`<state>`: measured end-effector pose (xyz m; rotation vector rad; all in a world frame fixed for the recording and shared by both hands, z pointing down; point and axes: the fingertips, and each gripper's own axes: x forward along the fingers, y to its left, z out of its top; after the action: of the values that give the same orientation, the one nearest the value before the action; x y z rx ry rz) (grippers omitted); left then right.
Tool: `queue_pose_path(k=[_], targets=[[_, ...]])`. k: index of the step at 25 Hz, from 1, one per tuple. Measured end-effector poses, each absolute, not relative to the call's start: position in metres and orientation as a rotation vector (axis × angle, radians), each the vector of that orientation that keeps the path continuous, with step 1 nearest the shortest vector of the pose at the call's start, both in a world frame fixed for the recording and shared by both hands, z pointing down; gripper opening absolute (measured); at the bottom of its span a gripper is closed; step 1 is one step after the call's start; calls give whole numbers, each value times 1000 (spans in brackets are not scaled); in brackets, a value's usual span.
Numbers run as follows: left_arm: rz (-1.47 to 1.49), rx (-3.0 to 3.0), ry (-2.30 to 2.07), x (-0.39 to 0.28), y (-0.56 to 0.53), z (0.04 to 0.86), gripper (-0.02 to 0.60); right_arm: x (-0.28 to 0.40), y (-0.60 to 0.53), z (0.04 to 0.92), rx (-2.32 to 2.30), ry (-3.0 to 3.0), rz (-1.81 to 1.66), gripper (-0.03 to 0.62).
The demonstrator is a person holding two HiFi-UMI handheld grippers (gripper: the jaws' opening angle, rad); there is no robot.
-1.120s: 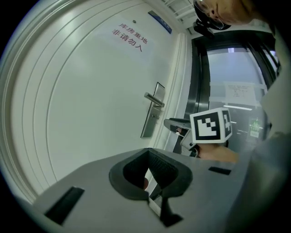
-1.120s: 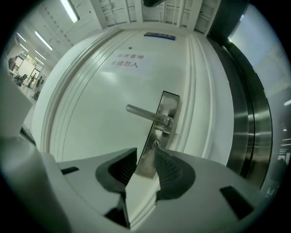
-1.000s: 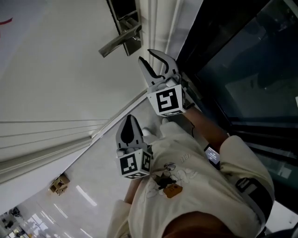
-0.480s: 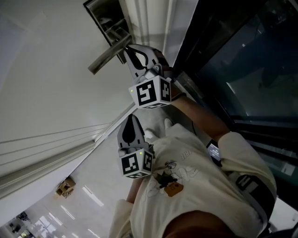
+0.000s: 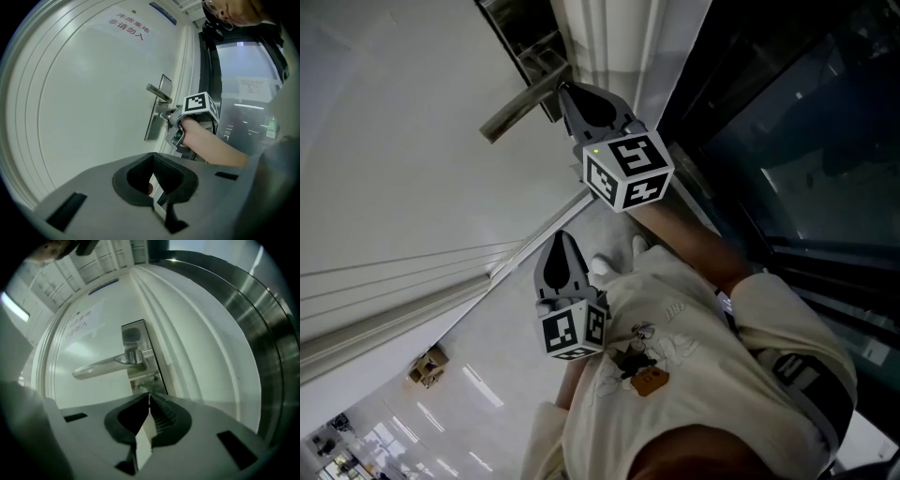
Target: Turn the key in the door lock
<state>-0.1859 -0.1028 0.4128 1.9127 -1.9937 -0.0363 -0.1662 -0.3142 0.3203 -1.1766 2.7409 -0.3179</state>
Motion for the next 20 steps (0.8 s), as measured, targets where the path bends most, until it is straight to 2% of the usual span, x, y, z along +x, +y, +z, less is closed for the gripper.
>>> queue_pose_path(k=[8, 20], targets=[[-35, 1907, -1999, -187, -107, 414, 6, -162, -320, 325, -987, 2500, -835, 17], [-24, 1901, -2008, -186, -105, 415, 6, -160, -323, 331, -727, 2167, -1344, 20]])
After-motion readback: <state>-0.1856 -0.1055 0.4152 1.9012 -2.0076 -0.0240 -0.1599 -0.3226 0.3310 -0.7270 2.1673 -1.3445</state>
